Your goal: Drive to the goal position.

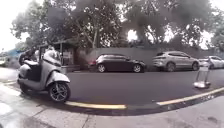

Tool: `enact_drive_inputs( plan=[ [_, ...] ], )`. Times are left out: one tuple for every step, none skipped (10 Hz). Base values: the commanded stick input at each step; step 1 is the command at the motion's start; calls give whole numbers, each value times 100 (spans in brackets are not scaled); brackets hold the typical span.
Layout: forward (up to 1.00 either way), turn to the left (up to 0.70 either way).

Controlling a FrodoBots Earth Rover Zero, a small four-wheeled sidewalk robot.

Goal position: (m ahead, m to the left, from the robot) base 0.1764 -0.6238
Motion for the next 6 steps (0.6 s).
enact_drive_inputs(
  plan=[
    [-23,0],
    [-45,0],
    [-29,0],
    [-1,0],
    [0,0],
    [0,0]
  ],
)
